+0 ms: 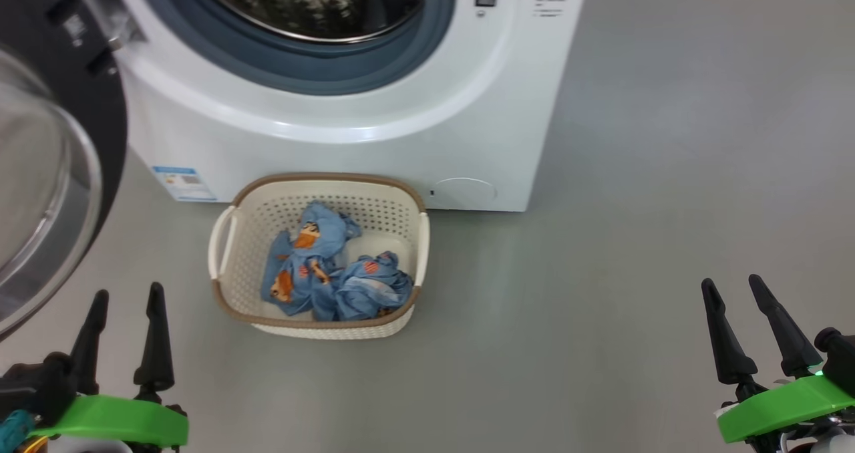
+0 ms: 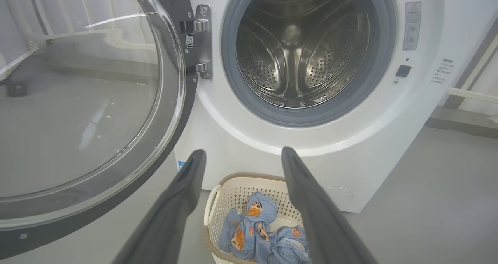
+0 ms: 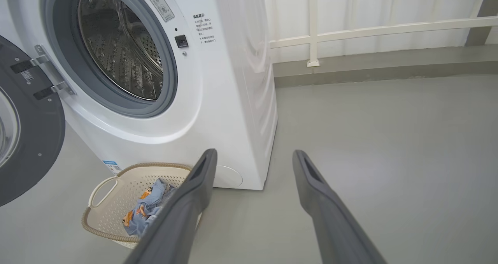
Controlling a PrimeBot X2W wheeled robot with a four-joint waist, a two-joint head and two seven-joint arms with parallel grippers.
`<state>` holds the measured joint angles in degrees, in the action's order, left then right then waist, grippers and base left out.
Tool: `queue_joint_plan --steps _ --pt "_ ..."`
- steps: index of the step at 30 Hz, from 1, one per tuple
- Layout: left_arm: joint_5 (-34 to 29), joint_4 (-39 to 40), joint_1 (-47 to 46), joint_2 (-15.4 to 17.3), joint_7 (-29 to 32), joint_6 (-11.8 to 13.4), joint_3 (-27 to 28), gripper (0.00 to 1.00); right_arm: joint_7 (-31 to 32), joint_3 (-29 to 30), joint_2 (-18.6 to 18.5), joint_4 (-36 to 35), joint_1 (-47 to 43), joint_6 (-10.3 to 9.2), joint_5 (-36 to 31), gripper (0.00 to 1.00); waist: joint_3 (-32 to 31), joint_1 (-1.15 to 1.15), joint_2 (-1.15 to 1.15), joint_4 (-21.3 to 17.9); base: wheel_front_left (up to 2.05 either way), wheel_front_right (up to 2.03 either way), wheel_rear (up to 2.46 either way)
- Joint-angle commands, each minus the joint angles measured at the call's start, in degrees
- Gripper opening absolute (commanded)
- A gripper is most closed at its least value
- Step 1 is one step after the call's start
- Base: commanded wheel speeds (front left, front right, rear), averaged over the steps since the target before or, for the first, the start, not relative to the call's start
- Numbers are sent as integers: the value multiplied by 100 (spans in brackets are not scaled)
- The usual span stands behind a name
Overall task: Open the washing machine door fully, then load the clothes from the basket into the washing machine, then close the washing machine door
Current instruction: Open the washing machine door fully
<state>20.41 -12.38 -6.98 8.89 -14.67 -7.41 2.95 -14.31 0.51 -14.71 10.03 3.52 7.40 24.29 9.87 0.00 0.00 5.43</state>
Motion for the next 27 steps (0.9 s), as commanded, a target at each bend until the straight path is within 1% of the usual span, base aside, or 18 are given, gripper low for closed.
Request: queue_joint_plan --steps 1,8,13,20,27 --pt "75 129 -16 203 -33 -7 134 100 -69 -102 -65 -124 18 9 -12 100 -9 0 0 -207 0 0 0" --pt "209 126 28 253 -33 -7 -83 100 -69 -98 -59 -118 -26 9 -5 100 -76 0 0 -502 0 0 0" --pt "280 86 47 285 -33 -8 -201 100 -69 -40 -46 -116 -61 9 8 100 -107 0 0 -610 0 0 0" --pt "363 121 58 320 -33 -8 -277 100 -69 -11 -31 -125 -80 9 8 100 -104 0 0 -656 0 0 0" --pt "407 153 -1 333 -33 -8 -308 100 -69 -7 -31 -159 -63 9 -12 100 -50 0 0 -606 0 0 0"
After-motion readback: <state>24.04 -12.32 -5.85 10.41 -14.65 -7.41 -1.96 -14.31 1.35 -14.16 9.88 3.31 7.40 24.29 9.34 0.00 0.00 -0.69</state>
